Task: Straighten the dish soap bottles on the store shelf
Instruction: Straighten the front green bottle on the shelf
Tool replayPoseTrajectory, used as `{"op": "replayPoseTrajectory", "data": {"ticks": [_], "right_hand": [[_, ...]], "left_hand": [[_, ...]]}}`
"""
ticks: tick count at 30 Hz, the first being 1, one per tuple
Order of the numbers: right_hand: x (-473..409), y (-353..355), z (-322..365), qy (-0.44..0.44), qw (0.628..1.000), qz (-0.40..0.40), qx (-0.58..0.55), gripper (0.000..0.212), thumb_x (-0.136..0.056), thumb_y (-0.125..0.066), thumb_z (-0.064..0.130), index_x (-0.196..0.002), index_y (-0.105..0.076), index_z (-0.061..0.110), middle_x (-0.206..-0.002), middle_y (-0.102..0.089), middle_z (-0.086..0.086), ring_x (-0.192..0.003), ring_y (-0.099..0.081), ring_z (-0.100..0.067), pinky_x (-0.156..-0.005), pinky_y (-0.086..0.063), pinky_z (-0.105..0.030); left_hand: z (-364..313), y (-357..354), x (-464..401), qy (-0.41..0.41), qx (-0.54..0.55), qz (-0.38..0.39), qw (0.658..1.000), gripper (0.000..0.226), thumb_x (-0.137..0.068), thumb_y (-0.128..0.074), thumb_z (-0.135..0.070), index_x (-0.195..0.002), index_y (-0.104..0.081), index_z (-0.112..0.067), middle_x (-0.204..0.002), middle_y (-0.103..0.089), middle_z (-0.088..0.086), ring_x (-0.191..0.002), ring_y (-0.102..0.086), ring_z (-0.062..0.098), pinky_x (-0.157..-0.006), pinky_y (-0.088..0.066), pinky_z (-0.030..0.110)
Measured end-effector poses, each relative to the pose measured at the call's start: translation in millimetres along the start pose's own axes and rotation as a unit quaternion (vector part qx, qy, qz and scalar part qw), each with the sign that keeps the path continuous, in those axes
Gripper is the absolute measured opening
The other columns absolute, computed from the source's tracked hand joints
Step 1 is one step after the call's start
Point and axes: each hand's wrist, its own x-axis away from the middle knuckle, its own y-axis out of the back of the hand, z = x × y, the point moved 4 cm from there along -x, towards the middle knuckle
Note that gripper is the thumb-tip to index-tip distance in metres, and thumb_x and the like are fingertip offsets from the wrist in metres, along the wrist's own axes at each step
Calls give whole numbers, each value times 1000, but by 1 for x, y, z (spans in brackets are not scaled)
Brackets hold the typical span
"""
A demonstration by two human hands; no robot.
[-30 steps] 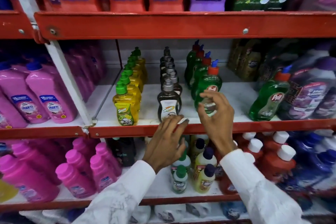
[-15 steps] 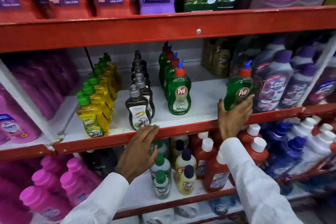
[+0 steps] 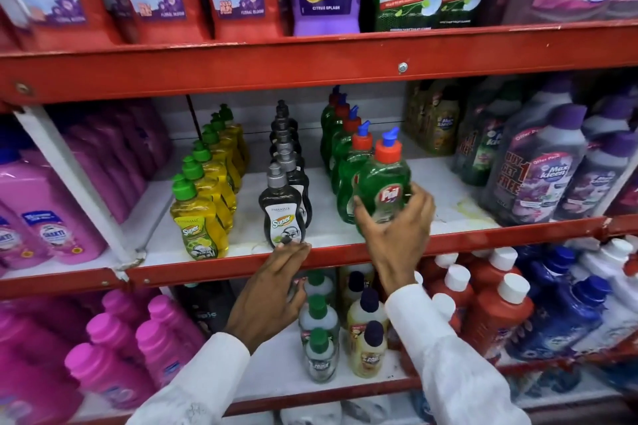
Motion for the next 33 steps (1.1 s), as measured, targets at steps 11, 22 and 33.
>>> {"op": "replayPoseTrajectory", "data": {"ticks": [11, 22, 33], "right_hand": [[11, -17, 3, -55, 996, 57, 28, 95, -60, -72, 76, -126, -43, 14, -122, -55, -9, -112, -52, -25, -94, -50, -42], [-15, 9, -42, 31, 940, 337, -49, 49, -94, -52, 9, -142, -47, 9, -125, -69, -12, -110, -67, -26, -90, -44, -19], [-22, 9, -48, 54, 919, 385, -62, 38, -97, -58, 14, -134, -56, 8, -125, -70, -10, -113, -66, -24, -100, -53, -37]], "left_hand": [[-19, 5, -8, 42, 33, -59, 997, 46, -88, -59, -25, -134, -55, -19, -136, -61, 2, -126, -55, 17, -113, -39, 27], [-55, -15, -79, 146, 156, -34, 976, 49, -84, -71, -27, -129, -57, -15, -119, -73, 4, -101, -67, 14, -95, -54, 27], [-46, -22, -86, 160, 200, -45, 966, 36, -84, -76, -28, -117, -68, -17, -106, -77, -2, -77, -61, -12, -68, -45, -4]]}}
